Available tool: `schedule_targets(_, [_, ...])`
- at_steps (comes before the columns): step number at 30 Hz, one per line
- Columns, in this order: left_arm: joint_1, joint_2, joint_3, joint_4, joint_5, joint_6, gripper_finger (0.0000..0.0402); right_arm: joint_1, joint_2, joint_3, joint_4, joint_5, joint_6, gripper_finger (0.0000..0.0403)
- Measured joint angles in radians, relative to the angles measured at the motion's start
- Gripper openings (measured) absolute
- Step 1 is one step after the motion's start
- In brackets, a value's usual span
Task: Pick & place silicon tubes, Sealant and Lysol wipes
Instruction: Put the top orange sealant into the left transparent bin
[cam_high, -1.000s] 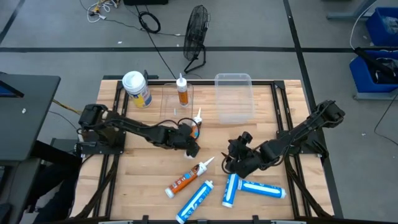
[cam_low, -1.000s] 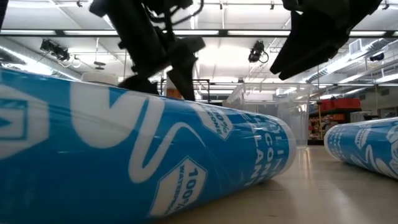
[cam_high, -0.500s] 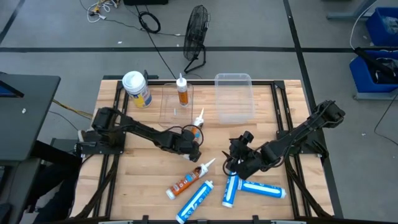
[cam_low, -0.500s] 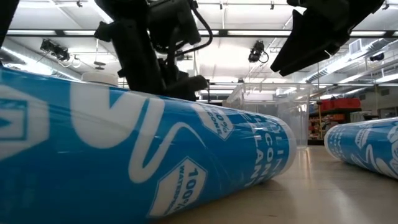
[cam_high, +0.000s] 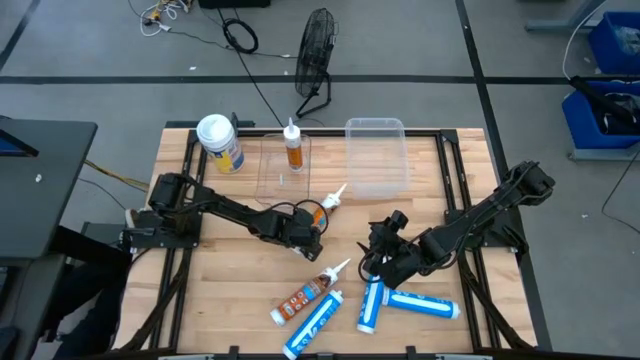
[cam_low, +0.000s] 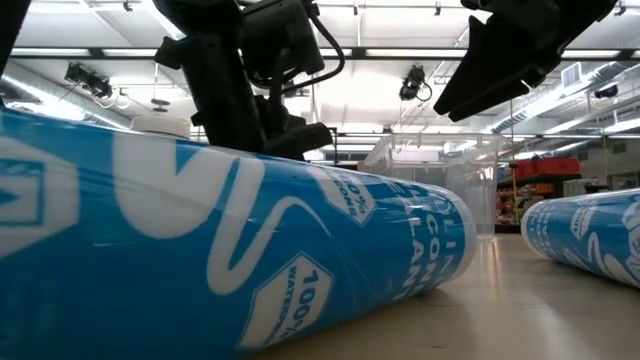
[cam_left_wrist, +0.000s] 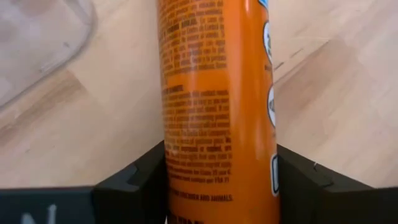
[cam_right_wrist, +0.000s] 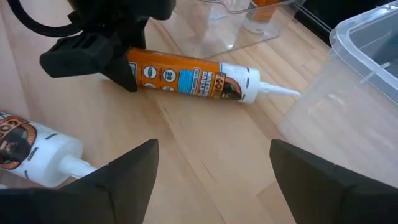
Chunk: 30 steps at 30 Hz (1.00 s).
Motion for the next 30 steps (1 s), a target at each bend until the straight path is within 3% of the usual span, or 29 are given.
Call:
schedule_targets(17, [-0.125, -0.075, -0.004, 0.018, -0.016, 0.002, 0.0217, 0.0, -0.017, 0.0, 0.032, 0.051, -0.037, 0.0311])
schedule_targets(23, [-0.17, -0.101, -0.003, 0.023, -0.128, 0.015, 0.0217, 0.028, -0.114, 0.0, 0.094, 0.125, -0.134, 0.0311])
schedule_targets(30, [-0.214, -0.151, -0.002, 0.063, -0.339, 0.089, 0.0217, 0.128, -0.287, 0.0, 0.18, 0.266, -0.269, 0.0311])
